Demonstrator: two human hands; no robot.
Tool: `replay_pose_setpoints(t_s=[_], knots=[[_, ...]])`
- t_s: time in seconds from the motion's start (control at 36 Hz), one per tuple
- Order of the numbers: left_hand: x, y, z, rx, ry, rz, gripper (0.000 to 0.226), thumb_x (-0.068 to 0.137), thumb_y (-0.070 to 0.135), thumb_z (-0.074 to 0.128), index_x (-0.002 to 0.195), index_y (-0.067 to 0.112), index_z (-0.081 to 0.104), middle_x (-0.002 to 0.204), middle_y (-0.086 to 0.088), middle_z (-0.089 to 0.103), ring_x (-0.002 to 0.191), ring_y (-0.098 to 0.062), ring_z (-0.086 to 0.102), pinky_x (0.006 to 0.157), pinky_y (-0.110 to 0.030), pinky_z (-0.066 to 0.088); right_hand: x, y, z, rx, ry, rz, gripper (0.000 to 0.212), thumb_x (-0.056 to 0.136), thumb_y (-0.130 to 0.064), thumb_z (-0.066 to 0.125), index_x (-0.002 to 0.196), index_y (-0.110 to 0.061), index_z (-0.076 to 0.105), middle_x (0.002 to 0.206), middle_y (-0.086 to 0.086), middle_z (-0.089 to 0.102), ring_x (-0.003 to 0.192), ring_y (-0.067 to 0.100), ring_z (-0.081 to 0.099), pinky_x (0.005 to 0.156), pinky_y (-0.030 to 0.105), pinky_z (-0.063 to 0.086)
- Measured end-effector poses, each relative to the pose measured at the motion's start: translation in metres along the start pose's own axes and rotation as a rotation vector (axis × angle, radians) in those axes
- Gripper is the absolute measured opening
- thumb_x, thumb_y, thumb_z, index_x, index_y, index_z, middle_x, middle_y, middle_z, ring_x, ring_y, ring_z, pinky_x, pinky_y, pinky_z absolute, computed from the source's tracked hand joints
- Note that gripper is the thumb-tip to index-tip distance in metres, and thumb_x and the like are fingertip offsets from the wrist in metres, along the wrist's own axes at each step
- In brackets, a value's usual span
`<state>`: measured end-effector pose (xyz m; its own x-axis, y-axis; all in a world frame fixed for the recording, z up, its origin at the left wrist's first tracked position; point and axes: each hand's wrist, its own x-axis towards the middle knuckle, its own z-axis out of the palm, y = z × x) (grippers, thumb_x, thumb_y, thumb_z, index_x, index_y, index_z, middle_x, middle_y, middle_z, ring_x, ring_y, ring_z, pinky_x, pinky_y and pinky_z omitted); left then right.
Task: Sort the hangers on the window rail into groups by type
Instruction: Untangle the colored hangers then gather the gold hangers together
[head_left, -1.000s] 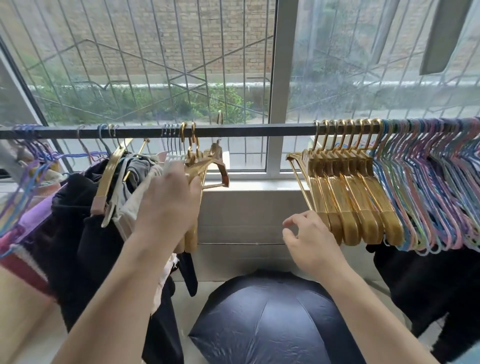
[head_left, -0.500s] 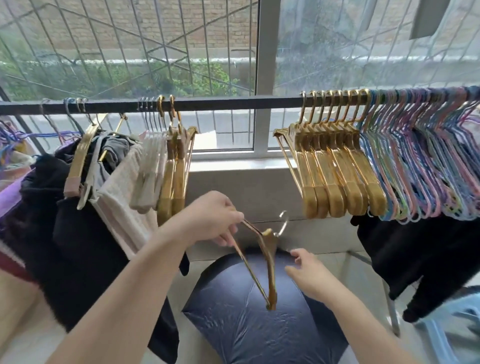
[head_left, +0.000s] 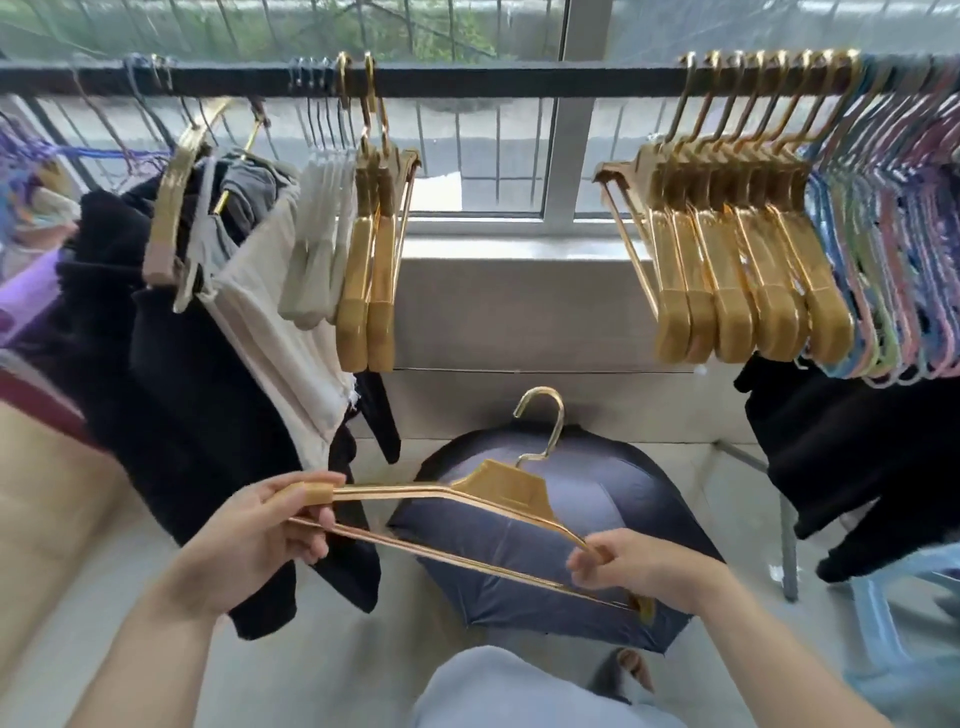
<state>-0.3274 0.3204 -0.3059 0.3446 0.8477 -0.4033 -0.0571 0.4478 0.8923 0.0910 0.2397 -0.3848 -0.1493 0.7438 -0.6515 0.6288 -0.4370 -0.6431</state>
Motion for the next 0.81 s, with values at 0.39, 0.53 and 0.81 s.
replay_pose_setpoints(t_s=[0.39, 0.53, 0.81], knots=[[0.038, -0.094, 0.002, -0.575, 0.458, -0.251, 0.043, 0.107, 0.031, 0.054, 0.143, 0.009, 0.053, 0.127, -0.017, 0.061, 0.113, -0.031, 0.067, 0.1, -0.04, 0.053, 0.0, -0.029, -0.002, 0.467, 0.068, -0.137, 0.027, 0.097, -0.027, 0.07, 0.081, -0.008, 0.06, 0.071, 0.009, 0.051, 0.052, 0.012, 0.045, 0.079, 0.045, 0.058], [0.055, -0.093, 0.06, -0.212, 0.309, -0.423, 0.046, 0.108, 0.021, 0.05, 0.152, 0.007, 0.042, 0.147, -0.021, 0.052, 0.112, -0.037, 0.066, 0.101, -0.047, 0.052, -0.008, -0.069, 0.001, 0.35, 0.372, -0.038, 0.025, 0.096, -0.024, 0.065, 0.079, -0.014, 0.05, 0.061, 0.001, 0.045, 0.049, 0.018, 0.053, 0.071, 0.044, 0.064], [0.07, 0.033, 0.131, 0.279, 0.14, 0.016, 0.021, 0.107, 0.011, 0.05, 0.117, 0.012, 0.068, 0.111, -0.01, 0.075, 0.089, -0.022, 0.074, 0.074, -0.027, 0.059, -0.06, -0.14, -0.018, 0.357, 0.871, -0.266, 0.006, 0.094, -0.015, 0.065, 0.088, -0.014, 0.065, 0.076, 0.001, 0.058, 0.056, 0.01, 0.065, 0.054, 0.033, 0.06]])
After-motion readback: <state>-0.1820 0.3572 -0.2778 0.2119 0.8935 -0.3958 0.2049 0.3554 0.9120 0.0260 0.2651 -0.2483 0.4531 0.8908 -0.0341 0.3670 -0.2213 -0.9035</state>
